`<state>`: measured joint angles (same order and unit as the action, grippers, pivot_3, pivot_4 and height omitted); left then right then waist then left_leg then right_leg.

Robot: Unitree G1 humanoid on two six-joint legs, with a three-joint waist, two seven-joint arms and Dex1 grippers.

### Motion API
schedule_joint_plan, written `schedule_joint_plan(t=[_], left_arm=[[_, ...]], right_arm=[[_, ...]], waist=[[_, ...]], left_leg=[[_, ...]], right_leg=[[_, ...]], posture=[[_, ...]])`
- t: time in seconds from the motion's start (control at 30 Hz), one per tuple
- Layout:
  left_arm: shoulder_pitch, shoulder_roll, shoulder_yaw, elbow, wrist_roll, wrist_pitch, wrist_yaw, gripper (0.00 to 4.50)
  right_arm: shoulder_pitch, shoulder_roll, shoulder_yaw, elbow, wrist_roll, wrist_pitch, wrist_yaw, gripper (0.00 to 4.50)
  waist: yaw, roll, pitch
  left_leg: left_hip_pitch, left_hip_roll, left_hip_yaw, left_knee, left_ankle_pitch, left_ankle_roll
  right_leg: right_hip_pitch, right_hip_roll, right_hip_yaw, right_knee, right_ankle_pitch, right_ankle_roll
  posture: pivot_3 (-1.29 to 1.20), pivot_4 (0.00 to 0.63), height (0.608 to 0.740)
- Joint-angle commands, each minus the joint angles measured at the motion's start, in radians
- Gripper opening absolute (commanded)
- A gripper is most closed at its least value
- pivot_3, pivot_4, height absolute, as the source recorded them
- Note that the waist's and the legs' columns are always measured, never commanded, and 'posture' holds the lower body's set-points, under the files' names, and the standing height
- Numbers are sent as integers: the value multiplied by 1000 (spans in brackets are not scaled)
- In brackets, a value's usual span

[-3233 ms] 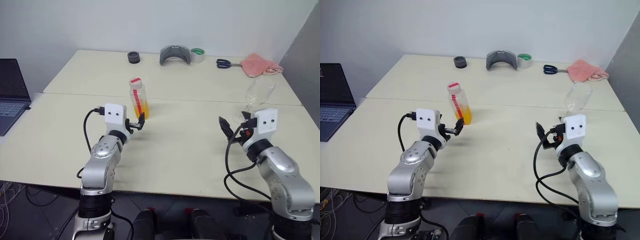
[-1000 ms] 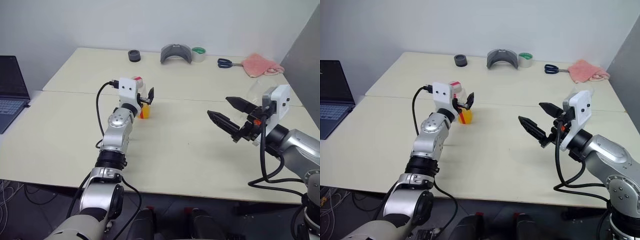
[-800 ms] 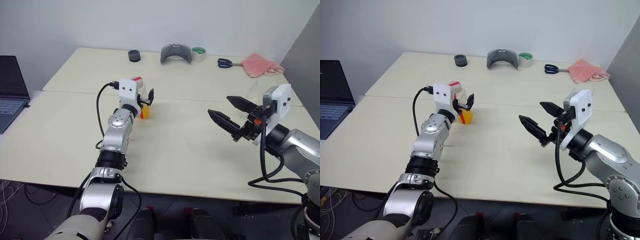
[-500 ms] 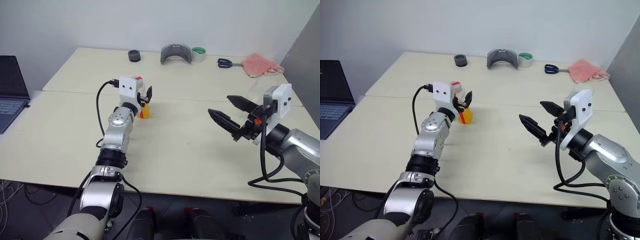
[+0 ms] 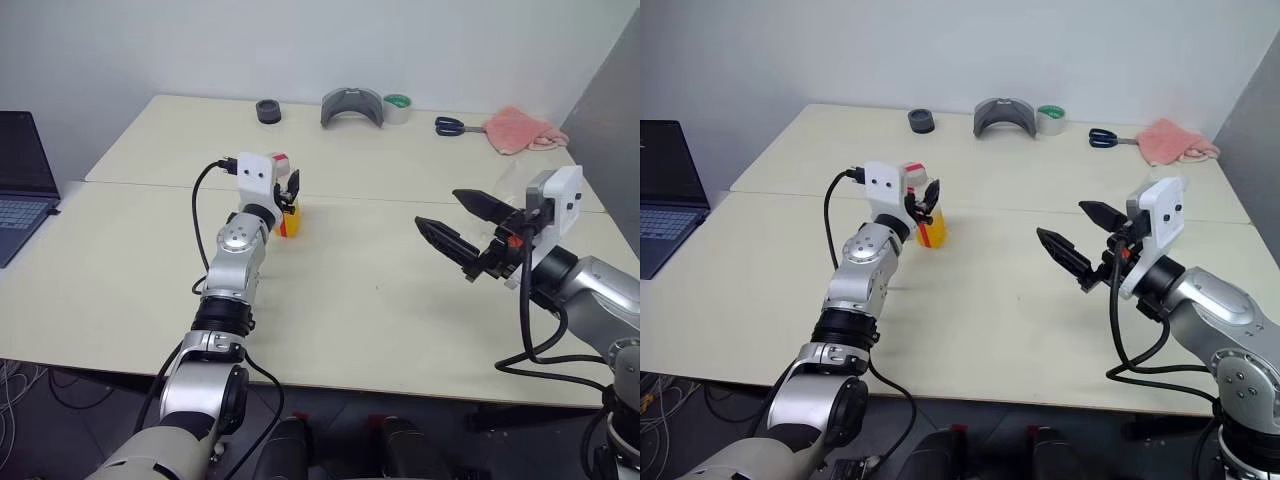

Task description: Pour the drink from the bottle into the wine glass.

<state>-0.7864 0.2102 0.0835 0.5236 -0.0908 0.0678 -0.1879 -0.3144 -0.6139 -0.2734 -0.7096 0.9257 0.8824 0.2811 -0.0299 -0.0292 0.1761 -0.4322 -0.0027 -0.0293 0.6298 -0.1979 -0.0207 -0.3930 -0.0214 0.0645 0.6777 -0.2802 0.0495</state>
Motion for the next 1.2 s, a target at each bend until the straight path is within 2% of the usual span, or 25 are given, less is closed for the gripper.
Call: schedule_joint_plan(t=[0.03, 0.1, 0.33, 1.2], left_arm=[[-17, 7, 8, -22, 1, -23, -1, 2198], [-15, 6, 5, -26, 4, -20, -1, 2198], [-14, 1, 3, -29, 11, -14, 13, 4467], [4, -10, 4, -1, 16, -26, 17, 4490]], right_arm=[[-12, -2, -8, -16, 7, -28, -7, 4500], [-9, 2, -4, -17, 8, -29, -8, 4500], [-15, -1, -1, -4, -1, -33, -3, 4500], [-58, 1, 21, -11, 14, -16, -53, 4500]], waist=[[0, 0, 0], [0, 0, 0], [0, 0, 0], [0, 0, 0]], left_leg=[[0, 0, 0, 0, 0, 0], [0, 0, 0, 0, 0, 0], [0, 0, 0, 0, 0, 0], [0, 0, 0, 0, 0, 0]], right_leg=[[0, 0, 0, 0, 0, 0], [0, 0, 0, 0, 0, 0], [0, 0, 0, 0, 0, 0], [0, 0, 0, 1, 0, 0]], posture=[[0, 150, 740], [0, 150, 740], [0, 150, 740], [0, 150, 740]])
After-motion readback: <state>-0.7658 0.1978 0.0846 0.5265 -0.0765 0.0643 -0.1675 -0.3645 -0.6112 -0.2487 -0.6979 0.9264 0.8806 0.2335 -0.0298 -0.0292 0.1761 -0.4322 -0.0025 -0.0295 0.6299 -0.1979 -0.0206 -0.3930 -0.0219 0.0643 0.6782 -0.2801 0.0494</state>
